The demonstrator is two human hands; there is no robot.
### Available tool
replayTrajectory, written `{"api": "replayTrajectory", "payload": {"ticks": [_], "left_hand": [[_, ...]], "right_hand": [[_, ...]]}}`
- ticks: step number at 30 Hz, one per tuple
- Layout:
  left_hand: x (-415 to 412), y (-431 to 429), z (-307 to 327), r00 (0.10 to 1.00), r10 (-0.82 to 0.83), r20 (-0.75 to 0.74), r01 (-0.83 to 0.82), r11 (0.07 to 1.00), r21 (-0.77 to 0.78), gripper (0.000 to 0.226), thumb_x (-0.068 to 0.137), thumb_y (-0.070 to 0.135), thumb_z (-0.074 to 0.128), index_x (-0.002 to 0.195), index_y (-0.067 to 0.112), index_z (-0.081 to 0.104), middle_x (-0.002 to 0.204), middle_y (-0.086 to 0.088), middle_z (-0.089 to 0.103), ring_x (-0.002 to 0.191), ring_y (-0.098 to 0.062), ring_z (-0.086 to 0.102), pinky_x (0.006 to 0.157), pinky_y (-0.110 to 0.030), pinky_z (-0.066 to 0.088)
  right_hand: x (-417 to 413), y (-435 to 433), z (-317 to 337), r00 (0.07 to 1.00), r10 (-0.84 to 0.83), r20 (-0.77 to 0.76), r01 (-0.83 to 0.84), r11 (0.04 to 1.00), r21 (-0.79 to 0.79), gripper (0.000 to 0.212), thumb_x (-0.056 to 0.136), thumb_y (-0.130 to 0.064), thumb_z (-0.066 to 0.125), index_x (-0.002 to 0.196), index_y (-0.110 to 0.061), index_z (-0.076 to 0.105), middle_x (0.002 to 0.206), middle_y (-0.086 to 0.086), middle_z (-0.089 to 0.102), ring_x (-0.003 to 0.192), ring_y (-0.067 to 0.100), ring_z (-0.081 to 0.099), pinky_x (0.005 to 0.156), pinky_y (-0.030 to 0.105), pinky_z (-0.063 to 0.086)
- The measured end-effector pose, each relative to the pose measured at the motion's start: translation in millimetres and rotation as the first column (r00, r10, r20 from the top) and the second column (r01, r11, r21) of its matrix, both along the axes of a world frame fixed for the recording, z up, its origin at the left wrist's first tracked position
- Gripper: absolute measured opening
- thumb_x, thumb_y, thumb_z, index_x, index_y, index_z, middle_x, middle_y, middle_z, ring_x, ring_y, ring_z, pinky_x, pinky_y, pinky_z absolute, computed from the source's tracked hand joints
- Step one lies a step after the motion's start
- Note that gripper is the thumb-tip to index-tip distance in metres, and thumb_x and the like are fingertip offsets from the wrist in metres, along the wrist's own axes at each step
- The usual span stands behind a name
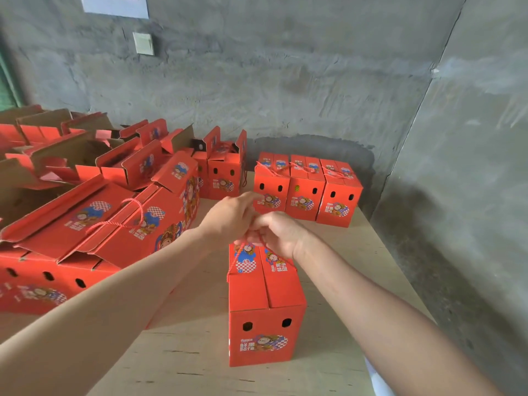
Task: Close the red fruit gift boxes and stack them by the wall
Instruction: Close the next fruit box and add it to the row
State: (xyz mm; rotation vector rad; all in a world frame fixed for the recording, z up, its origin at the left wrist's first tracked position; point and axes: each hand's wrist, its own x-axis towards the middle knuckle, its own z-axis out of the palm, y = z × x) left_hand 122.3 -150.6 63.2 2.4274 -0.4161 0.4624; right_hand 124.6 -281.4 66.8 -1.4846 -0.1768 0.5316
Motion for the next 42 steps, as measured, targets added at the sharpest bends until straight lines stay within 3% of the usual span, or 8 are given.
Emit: {"api": "replayTrajectory", "payload": {"ticks": [3, 10, 16, 26, 33, 36, 38, 42], "left_hand": [[0, 10, -19, 0.976, 0.196, 0.098, -0.176, 0.967, -0.183, 0.030, 0.090, 0.013, 0.054, 0.120, 0.013, 0.060, 0.094, -0.007, 0.071, 0.085, -0.029, 0.065, 0.072, -0.031, 0.049], [-16, 15, -108, 0.881, 0.144, -0.451, -0.188, 0.981, -0.054, 0.052, 0.089, 0.031, 0.062, 0.133, 0.011, 0.043, 0.130, -0.006, 0.052, 0.119, -0.022, 0.050, 0.085, -0.023, 0.036], [-14, 18, -83, 0.884, -0.138, -0.447, -0.154, 0.817, -0.556, 0.070, 0.062, 0.053, 0.070, 0.124, 0.037, 0.042, 0.110, 0.022, 0.051, 0.107, -0.012, 0.060, 0.090, -0.044, 0.053], [22, 10, -95, 0.894, 0.057, -0.445, -0.112, 0.989, -0.099, 0.066, 0.094, 0.036, 0.054, 0.150, 0.021, 0.023, 0.139, -0.006, 0.048, 0.126, -0.022, 0.047, 0.101, -0.031, 0.040], [11, 3, -125, 0.836, 0.046, -0.546, -0.189, 0.959, -0.209, 0.060, 0.093, 0.027, 0.056, 0.147, 0.017, 0.030, 0.137, -0.003, 0.052, 0.123, -0.023, 0.051, 0.094, -0.025, 0.041], [-1, 5, -132, 0.812, -0.162, -0.560, -0.170, 0.853, -0.493, 0.038, 0.094, 0.028, 0.054, 0.130, 0.036, 0.044, 0.126, 0.007, 0.062, 0.113, -0.019, 0.060, 0.097, -0.036, 0.047], [-10, 4, -133, 0.742, -0.357, -0.568, -0.191, 0.700, -0.689, 0.031, 0.097, 0.025, 0.053, 0.120, 0.045, 0.048, 0.111, 0.005, 0.070, 0.101, -0.020, 0.067, 0.081, -0.036, 0.056], [-14, 7, -135, 0.663, -0.498, -0.559, -0.226, 0.579, -0.784, 0.032, 0.097, 0.027, 0.051, 0.123, 0.046, 0.050, 0.115, -0.001, 0.069, 0.103, -0.025, 0.067, 0.071, -0.033, 0.057]], "right_hand": [[9, -4, 9, 0.983, -0.164, -0.087, 0.166, 0.986, 0.020, 0.019, 0.089, -0.002, 0.047, 0.073, -0.007, 0.057, 0.049, 0.000, 0.046, 0.041, 0.012, 0.050, 0.054, 0.024, 0.040], [29, 5, 37, 0.958, -0.266, 0.109, 0.280, 0.948, -0.149, 0.024, 0.087, -0.016, 0.054, 0.063, -0.016, 0.051, 0.056, -0.002, 0.059, 0.056, 0.014, 0.060, 0.064, 0.028, 0.040], [45, 6, 74, 0.873, -0.322, 0.367, 0.358, 0.933, -0.033, 0.027, 0.084, -0.013, 0.056, 0.056, -0.013, 0.056, 0.046, -0.001, 0.059, 0.048, 0.012, 0.058, 0.059, 0.024, 0.042], [63, 1, 44, 0.801, -0.457, 0.386, 0.516, 0.854, -0.061, 0.024, 0.080, -0.007, 0.057, 0.056, -0.007, 0.059, 0.053, 0.004, 0.060, 0.053, 0.011, 0.057, 0.064, 0.027, 0.046], [54, -18, -13, 0.712, -0.044, 0.701, 0.509, 0.720, -0.472, 0.036, 0.089, -0.011, 0.056, 0.056, -0.011, 0.041, 0.056, 0.002, 0.045, 0.054, 0.015, 0.043, 0.054, 0.028, 0.033], [38, -23, -51, 0.751, 0.365, 0.550, 0.433, 0.356, -0.828, 0.039, 0.091, -0.045, 0.054, 0.101, -0.008, 0.059, 0.108, 0.009, 0.056, 0.103, 0.029, 0.053, 0.084, 0.036, 0.042], [25, -32, -81, 0.833, 0.404, 0.377, 0.304, 0.236, -0.923, 0.091, 0.085, -0.065, 0.050, 0.150, -0.011, 0.016, 0.155, 0.014, 0.018, 0.142, 0.036, 0.017, 0.113, 0.049, 0.023], [14, -44, -118, 0.755, 0.537, 0.376, 0.238, 0.310, -0.920, 0.070, 0.089, -0.070, 0.032, 0.145, -0.053, -0.008, 0.158, 0.005, -0.022, 0.143, 0.033, -0.024, 0.115, 0.049, -0.013]]}}
